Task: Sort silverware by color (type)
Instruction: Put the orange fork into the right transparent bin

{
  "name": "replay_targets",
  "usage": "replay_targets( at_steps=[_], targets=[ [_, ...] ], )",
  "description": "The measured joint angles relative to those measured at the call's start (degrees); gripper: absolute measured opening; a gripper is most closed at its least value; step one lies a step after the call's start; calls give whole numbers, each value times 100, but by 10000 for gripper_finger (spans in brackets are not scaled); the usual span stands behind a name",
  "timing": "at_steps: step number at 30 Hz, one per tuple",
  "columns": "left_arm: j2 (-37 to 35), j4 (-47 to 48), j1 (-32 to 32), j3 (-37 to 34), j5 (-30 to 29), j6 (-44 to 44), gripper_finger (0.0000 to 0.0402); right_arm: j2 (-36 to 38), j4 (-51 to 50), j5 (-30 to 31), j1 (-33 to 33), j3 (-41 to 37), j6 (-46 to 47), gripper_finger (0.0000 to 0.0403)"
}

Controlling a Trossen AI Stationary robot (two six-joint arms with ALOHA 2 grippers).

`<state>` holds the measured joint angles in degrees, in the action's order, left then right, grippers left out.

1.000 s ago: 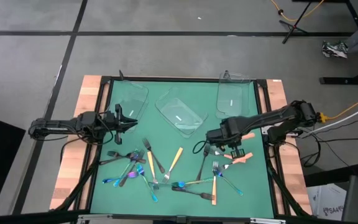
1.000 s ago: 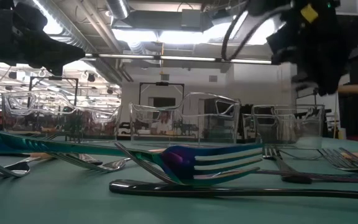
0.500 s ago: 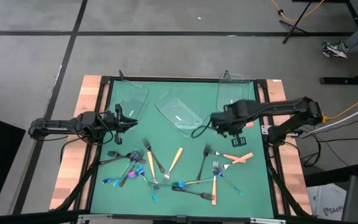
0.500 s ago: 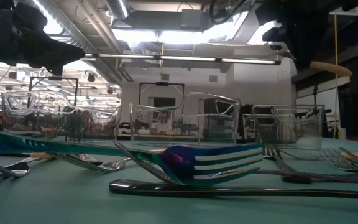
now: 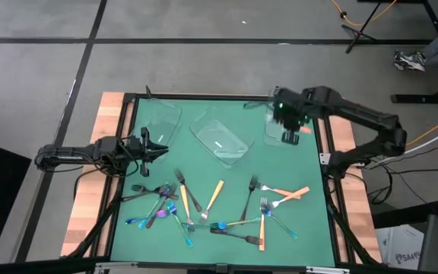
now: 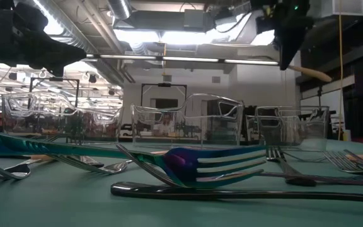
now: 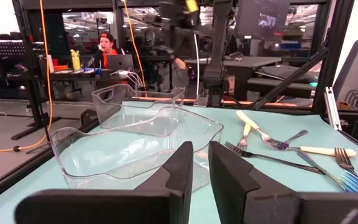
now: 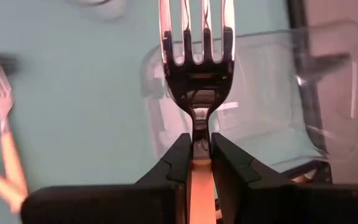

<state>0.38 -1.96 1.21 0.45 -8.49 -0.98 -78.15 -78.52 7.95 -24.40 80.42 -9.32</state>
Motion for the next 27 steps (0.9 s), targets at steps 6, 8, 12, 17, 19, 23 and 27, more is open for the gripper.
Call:
replay_targets(
  at_steps=[6, 8, 12, 17, 19, 23, 27],
  targets=[
    [0, 0, 0, 0, 2, 2, 46, -11, 476, -323, -1119, 0, -16, 43],
    [-2, 0, 0, 0, 2, 1, 46, -11, 566, -396, -1460, 0, -11, 43],
    [-1, 0, 0, 0, 0, 1, 46, -11, 697, -581, -2061, -24, 25, 43],
    [-1, 0, -1, 0, 0, 1, 46, -15, 1340, -915, -2589, -389, 788, 43],
    [0, 0, 0, 0, 2, 1, 46, -15, 1622, -930, -2736, -622, 1065, 43],
    [-2, 0, 0, 0, 1, 2, 46, -15, 2218, -932, -2900, -1169, 1275, 43],
    [1, 0, 0, 0, -7, 1, 46, -15, 2793, -1116, -2973, -1788, 1351, 43]
  ],
)
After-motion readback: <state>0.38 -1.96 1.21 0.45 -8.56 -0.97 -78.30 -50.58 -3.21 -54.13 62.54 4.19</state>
